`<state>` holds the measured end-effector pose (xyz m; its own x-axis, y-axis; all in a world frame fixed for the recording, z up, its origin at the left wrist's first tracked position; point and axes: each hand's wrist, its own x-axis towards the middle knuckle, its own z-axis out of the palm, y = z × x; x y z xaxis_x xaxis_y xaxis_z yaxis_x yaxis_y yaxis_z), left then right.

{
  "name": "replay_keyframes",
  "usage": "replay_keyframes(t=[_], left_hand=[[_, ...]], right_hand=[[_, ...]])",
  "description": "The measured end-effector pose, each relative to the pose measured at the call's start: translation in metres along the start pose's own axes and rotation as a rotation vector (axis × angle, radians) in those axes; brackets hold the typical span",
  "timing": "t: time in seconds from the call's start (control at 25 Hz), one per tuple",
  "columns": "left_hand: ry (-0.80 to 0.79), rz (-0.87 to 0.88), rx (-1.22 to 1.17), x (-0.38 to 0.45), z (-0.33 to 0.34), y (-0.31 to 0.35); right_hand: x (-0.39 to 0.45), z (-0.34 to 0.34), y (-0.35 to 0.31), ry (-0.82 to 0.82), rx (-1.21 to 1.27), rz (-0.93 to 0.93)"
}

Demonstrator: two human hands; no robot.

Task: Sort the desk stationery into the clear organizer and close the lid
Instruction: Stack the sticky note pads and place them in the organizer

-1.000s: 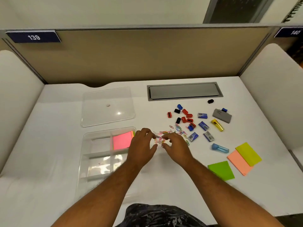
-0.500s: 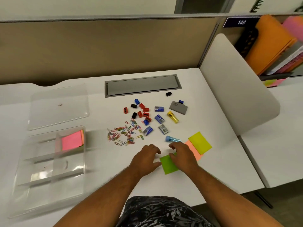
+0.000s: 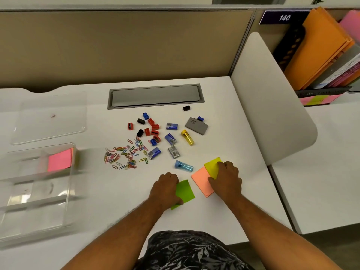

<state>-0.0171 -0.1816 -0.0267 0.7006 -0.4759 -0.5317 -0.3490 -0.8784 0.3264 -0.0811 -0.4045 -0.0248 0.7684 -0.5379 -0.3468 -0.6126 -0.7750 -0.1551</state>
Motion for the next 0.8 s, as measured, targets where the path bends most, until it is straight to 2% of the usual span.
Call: replay_keyframes(t=[0.16, 0.24, 0.36, 0.48, 0.64, 0.8], left_hand=[[-0.048, -0.015, -0.117, 0.003, -0.002, 0.002], [0.016, -0.014, -0.256, 0.005, -0.007, -0.002], [0.113, 0.009, -0.396, 0.004, -0.013, -0.011], [0.117, 0.011, -0.467, 0.0, -0.018, -0.018], [0.114, -0.038, -0.615, -0.005, -0.024, -0.031], [0.099, 0.015, -0.713, -0.017, -0.032, -0.051]], right_hand=[[0.016, -0.007, -0.004, -0.072, 0.111, 0.093], [0.026, -0.012, -0.003, -0.13, 0.203, 0.169], [0.034, -0.011, 0.003, -0.194, 0.235, 0.18], [0.033, -0.006, 0.009, -0.172, 0.279, 0.177], [0.032, -0.011, 0.006, -0.124, 0.483, 0.136], [0.017, -0.025, -0.019, -0.114, 0.678, 0.152]])
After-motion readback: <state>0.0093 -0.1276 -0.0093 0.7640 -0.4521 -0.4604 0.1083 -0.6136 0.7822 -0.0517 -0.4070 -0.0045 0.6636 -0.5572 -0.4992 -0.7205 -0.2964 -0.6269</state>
